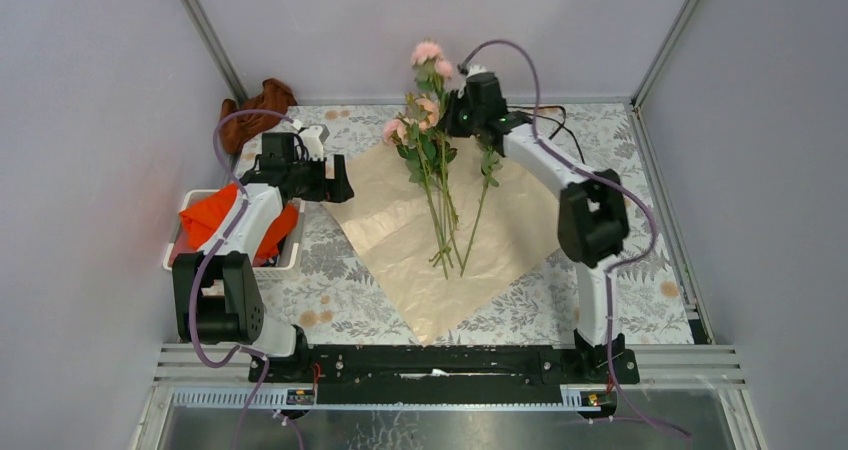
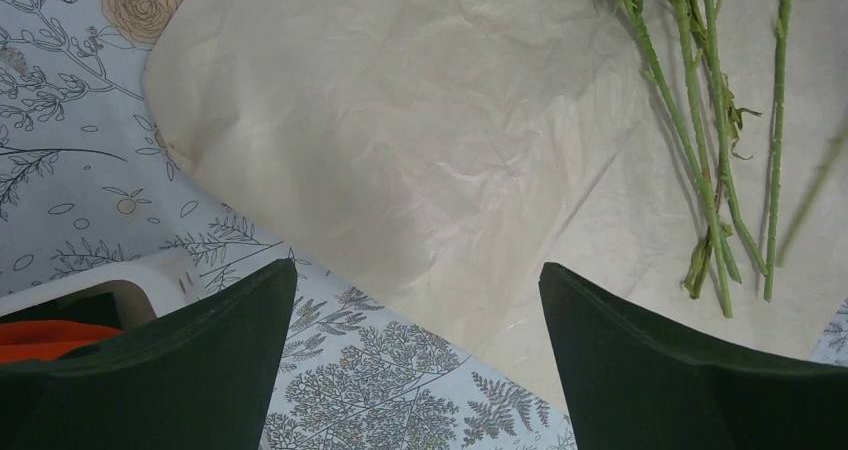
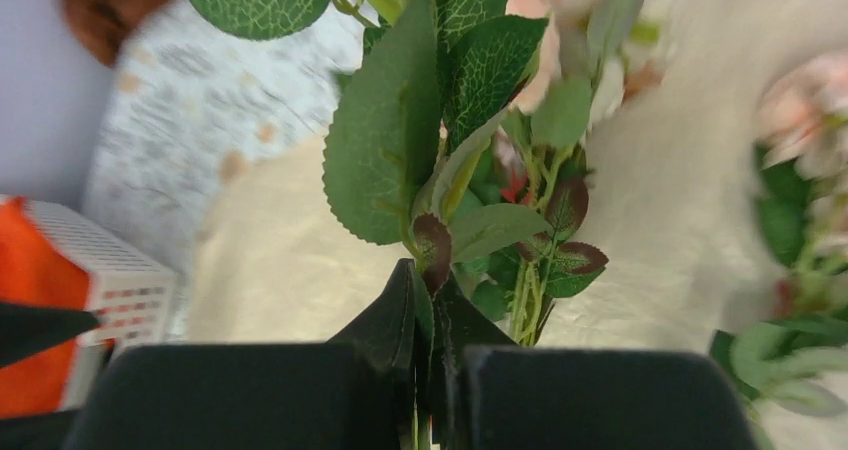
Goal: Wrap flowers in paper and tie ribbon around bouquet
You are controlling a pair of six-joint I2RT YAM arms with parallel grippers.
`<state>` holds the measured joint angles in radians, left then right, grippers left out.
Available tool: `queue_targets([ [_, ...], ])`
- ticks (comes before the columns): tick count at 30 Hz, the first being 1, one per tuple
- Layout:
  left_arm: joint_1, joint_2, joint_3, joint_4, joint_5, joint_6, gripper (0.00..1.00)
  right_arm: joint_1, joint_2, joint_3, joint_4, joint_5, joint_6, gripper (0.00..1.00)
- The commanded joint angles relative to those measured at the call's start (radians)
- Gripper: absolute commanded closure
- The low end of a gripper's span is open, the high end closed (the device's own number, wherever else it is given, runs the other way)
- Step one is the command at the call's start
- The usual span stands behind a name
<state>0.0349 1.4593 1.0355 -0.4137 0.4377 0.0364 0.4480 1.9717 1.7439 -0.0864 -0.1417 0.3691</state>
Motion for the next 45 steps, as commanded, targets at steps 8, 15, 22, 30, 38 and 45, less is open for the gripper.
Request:
queue_targets([
  [8, 0.007, -0.003, 0.006, 0.011, -0.005, 0.021, 0.01, 0.011, 0.375, 0.357, -0.279, 0.117, -0.08, 0.55],
  [15, 0.007, -0.02, 0.007, 0.009, -0.002, 0.047, 0.01, 0.011, 0.213, 0.318, -0.393, 0.037, -0.286, 0.15],
  [22, 0.005, -0.042, 0.042, -0.063, 0.059, 0.172, 0.01, 0.078, -0.328, -0.351, -0.174, -0.328, -0.765, 0.18],
  [30, -0.027, -0.118, 0.028, -0.372, 0.206, 0.645, 0.01, 0.347, -0.637, -0.879, -0.121, -0.447, -1.346, 0.17],
  [38, -0.03, -0.158, -0.083, -0.413, 0.192, 0.784, 0.01, 0.552, -0.449, -0.918, -0.111, -0.294, -1.443, 0.18],
  [45, -0.078, -0.144, -0.106, -0.413, 0.206, 0.769, 0.01, 0.571, -0.351, -0.879, -0.192, -0.235, -1.489, 0.18],
])
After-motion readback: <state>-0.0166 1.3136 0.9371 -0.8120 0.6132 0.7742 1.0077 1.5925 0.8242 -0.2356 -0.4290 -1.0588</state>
